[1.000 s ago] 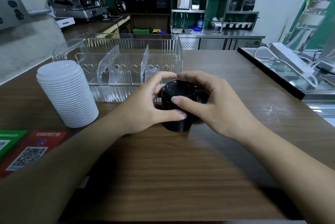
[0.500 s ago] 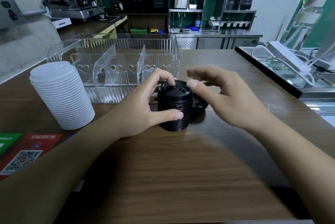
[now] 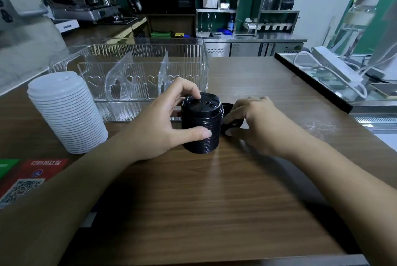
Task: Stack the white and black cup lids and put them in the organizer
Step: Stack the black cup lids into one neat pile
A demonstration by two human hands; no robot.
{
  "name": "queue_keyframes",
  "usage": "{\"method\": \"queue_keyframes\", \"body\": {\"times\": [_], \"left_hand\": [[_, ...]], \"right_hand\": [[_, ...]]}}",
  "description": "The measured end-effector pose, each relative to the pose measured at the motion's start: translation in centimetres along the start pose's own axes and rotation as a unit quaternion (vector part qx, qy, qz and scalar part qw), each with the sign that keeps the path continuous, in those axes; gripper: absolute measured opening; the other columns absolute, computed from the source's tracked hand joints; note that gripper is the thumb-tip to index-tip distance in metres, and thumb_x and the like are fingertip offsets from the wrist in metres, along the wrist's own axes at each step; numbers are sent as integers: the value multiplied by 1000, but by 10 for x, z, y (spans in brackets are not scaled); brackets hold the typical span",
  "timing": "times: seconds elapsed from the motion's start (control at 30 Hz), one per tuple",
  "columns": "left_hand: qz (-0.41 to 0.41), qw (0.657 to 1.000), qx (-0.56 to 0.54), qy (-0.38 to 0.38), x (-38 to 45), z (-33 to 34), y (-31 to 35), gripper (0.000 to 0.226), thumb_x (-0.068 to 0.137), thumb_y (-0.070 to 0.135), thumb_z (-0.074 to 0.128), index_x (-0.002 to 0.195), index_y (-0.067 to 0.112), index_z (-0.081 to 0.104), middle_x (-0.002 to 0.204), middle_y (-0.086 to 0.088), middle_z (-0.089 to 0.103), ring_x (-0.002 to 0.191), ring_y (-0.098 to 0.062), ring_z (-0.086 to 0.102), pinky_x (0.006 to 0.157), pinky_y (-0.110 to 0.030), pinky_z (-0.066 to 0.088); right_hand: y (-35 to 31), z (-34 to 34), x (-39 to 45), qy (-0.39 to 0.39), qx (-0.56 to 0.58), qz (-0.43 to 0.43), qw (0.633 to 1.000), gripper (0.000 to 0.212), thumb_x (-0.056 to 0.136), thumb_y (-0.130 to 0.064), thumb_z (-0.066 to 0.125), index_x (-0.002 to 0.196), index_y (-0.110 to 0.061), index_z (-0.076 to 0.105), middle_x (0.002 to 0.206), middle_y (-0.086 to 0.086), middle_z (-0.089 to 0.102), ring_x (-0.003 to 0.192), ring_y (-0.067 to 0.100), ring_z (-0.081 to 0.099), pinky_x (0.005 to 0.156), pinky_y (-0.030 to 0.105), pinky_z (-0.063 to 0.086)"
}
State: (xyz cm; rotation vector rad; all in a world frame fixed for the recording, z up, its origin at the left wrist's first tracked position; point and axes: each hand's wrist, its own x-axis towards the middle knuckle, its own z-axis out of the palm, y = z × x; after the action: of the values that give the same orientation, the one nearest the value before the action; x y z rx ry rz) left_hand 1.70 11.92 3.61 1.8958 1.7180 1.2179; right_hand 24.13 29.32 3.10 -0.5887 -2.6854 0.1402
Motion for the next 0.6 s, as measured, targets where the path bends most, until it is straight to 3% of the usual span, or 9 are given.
{"method": "queue_keyframes", "body": {"times": [0.23, 0.43, 0.6], "left_hand": [[-2, 1000, 5, -1, -1, 0, 0, 65, 91, 34, 98, 136, 27, 53, 144, 5, 67, 146, -23, 62, 123, -61, 50], [0, 1000, 4, 0, 0, -1, 0, 63, 91, 33, 98, 135, 26, 54, 141, 7, 67, 143, -20, 65, 121, -59, 51], [-3, 1000, 5, -2, -1, -1, 1, 62, 91, 33, 98, 135, 27, 54, 142, 8, 68, 144, -19, 64, 122, -60, 50]], "right_hand": [[-4, 6, 1, 20, -14, -2, 1000, 8, 91, -28, 88, 92, -32, 82, 95, -16, 71, 99, 12, 61, 92, 35, 28], [-4, 7, 2, 15, -3, 11, 1000, 10, 90, -29, 89, 92, -31, 80, 96, -17, 70, 99, 13, 63, 97, 38, 34], [-3, 6, 3, 23, 37, 39, 998, 30, 80, -31, 97, 80, -32, 68, 85, -12, 69, 88, 21, 67, 94, 45, 47]]}}
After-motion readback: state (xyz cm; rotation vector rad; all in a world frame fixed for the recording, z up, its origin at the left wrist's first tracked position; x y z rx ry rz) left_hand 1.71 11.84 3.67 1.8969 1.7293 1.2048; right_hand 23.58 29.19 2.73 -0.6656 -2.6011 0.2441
